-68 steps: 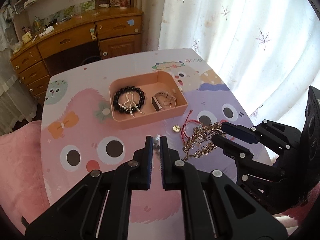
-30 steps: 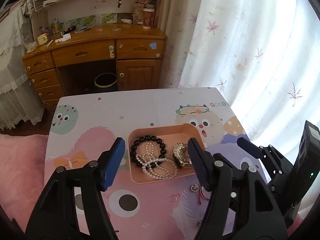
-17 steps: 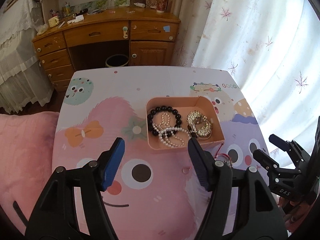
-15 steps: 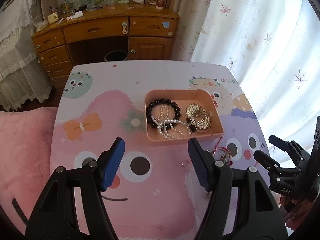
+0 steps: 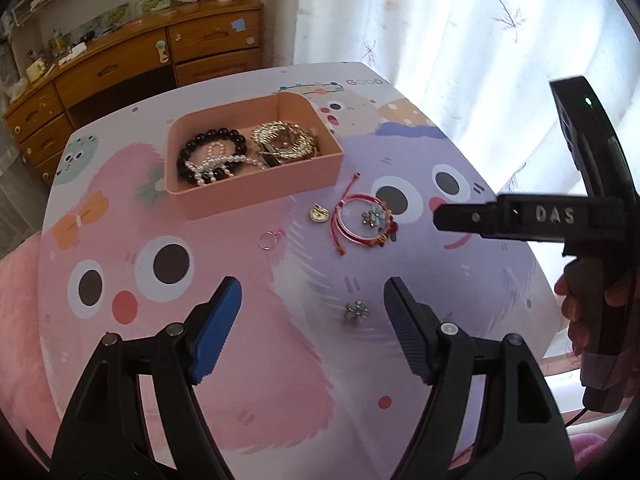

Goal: Organize jewelry
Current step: 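Lower the left tool onto the blue flower charm and close it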

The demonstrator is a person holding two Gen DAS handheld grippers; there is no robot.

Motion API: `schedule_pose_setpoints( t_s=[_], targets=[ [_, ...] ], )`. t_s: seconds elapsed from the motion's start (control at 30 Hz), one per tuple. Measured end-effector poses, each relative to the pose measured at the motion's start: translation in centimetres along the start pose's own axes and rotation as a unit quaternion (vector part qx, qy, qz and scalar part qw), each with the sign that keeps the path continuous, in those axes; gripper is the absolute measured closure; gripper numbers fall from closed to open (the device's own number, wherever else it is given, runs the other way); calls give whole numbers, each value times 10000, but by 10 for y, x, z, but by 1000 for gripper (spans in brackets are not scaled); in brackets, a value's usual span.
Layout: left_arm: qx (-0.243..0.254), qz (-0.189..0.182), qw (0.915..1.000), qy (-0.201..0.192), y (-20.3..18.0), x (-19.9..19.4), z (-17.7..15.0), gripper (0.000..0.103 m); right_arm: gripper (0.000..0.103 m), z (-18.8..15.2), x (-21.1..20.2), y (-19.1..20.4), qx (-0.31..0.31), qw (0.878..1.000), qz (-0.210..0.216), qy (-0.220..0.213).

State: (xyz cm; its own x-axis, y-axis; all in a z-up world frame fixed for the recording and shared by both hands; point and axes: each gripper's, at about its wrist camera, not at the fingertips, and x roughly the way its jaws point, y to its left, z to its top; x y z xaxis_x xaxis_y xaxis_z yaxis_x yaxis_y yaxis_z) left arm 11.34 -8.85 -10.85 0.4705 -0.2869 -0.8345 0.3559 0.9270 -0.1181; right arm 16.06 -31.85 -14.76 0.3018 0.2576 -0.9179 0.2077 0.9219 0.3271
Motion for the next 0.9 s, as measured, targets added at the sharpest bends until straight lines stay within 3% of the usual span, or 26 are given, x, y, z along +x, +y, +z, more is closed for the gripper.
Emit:
schedule_pose_setpoints(
  t_s=[0.2,0.27,0.37,0.53,0.7,0.9],
  targets=[
    [367,120,9992,-49,-29,18,-16,32,22,7,22,0,-144,9998,-162,35],
    [404,133,9991,-46,-32,24,-16,32,29,8,29,5,-418,9990,-173,18],
    [413,105,9991,-5,-34,36,-17,36,47,10,39,17,-759,9970,-173,46],
    [517,249,9982,167,-38,56,-21,42,63,10,57,43,-1599,9869,-211,-99],
    [412,279,9981,374,-36,73,-24,56,71,10,70,68,-2518,9663,-394,-368],
    [627,208,9972,364,-41,79,-28,62,75,14,81,69,-2628,9635,-395,-327]
  ],
)
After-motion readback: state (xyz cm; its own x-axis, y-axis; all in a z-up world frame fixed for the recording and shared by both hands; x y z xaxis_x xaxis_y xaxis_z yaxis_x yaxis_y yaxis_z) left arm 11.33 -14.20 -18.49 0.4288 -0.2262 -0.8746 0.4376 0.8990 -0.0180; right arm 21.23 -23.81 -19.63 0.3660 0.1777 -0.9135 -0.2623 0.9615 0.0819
